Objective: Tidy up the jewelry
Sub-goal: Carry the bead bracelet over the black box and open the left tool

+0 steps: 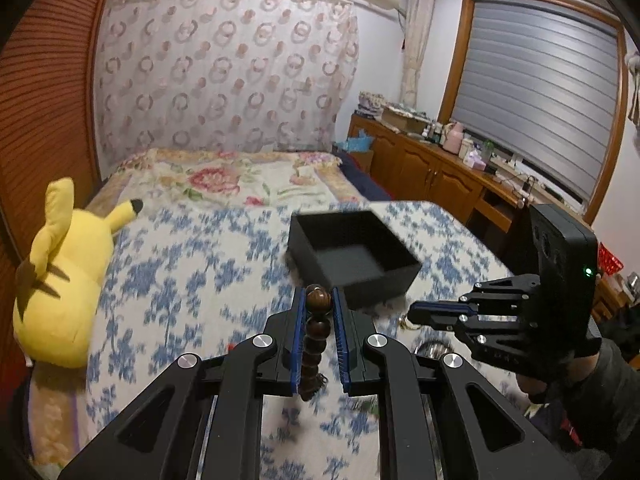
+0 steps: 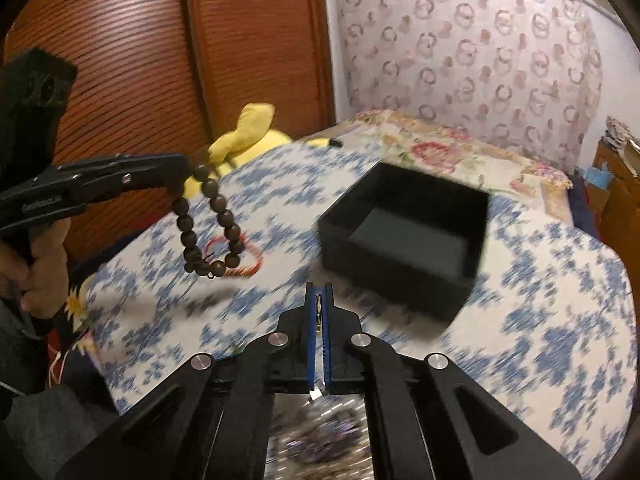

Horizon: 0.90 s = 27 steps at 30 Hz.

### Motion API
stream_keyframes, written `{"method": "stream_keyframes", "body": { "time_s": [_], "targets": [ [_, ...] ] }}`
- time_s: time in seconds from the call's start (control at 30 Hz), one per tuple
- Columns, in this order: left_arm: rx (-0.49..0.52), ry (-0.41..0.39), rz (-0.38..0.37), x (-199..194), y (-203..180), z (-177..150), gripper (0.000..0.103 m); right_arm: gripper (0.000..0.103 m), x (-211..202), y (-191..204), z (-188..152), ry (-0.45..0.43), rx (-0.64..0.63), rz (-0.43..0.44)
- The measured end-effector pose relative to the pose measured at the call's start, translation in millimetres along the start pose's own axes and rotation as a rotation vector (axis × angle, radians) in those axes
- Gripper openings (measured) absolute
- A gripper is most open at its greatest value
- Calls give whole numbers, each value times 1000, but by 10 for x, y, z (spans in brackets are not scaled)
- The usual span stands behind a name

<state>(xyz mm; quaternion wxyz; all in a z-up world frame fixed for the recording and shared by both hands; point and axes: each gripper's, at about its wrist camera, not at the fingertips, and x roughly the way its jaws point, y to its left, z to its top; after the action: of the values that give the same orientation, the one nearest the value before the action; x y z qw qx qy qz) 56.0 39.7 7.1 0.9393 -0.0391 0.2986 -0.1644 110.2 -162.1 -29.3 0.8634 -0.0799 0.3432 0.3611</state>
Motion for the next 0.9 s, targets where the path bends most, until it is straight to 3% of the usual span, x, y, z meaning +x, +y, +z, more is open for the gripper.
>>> {"method": "stream_keyframes", "body": {
  "time_s": [0.27,0.63,0.7,0.9],
  "targets": [
    [26,-49,-18,232,-123,504,12,3,2,-480,344,-54,19,-76],
    [19,9,-33,846,-208,792,12,4,378,-820,358,12,87,-81],
    [24,20,-37,909,-244,778,12,18,375,-838,345,11,90,-84],
    [44,43,-38,1057,-335,787,13,20,179,-891,230,-17,109,-106]
  ]
}}
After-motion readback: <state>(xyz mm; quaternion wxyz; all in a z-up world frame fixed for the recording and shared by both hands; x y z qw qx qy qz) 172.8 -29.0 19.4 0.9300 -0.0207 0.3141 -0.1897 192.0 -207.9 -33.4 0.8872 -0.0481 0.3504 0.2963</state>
